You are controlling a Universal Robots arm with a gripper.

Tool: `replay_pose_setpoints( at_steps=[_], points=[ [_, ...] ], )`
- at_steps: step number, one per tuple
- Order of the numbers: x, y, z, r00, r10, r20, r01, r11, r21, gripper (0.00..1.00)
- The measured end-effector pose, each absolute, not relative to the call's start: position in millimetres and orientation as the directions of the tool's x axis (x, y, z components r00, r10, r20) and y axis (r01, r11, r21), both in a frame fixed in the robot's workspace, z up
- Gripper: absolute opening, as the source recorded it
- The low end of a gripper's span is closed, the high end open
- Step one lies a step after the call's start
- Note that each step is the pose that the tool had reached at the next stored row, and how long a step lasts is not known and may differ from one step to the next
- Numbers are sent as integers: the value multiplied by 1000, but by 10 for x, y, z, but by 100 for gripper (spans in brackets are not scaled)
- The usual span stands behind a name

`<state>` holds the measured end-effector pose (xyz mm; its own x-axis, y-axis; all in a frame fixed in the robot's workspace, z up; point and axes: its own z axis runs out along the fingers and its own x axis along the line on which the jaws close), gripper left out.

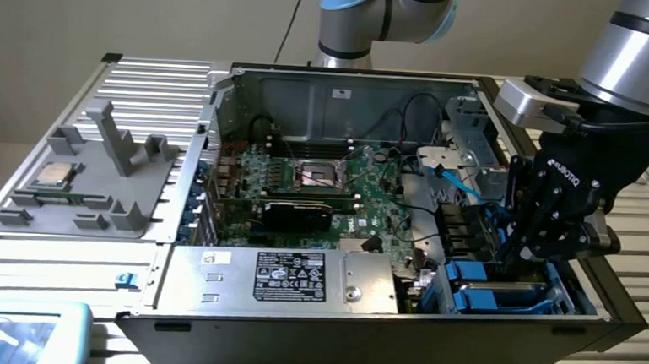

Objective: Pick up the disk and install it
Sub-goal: 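Insert the first disk wire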

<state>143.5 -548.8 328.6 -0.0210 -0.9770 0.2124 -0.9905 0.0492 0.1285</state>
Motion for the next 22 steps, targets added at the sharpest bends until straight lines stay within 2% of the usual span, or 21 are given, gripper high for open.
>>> replay_pose_setpoints(
  at_steps=[22],
  points=[
    [1434, -5497, 3294, -23, -977, 212, -990, 51, 129, 17]
  ],
)
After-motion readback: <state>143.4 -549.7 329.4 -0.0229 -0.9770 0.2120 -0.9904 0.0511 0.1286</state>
